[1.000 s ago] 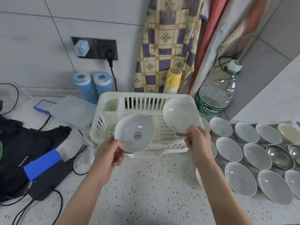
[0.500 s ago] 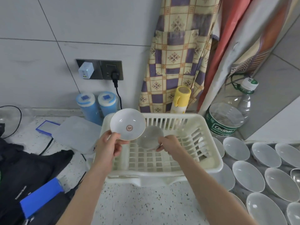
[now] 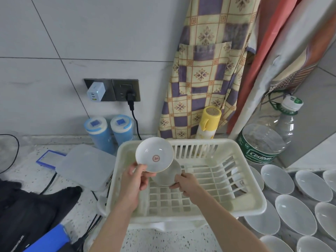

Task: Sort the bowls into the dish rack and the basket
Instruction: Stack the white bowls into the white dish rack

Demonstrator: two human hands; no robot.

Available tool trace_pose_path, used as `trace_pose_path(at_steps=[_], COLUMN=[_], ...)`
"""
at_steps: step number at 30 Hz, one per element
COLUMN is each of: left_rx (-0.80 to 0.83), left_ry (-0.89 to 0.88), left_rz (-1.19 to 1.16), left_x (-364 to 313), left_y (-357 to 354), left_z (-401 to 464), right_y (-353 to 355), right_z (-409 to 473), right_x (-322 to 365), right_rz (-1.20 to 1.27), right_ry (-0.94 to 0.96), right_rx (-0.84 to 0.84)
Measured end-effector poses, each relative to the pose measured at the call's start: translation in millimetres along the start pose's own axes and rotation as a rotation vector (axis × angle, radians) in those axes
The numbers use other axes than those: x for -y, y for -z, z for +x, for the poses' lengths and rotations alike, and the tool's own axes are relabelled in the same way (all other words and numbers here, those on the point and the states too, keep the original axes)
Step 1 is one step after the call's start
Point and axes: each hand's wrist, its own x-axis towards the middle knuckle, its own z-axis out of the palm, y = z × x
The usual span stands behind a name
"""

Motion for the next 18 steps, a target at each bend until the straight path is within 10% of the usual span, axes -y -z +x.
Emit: trace_pose_path(at_steps=[18], left_rx=[-0.001], left_ry=[0.015], left_rz=[0.053], left_x=[1], left_y=[0], left_z=[1], right_y=[-6], right_z=[-20], right_x=[0], right_rz=[-0.174], right_ry=[0.051], right_rx=[0.095])
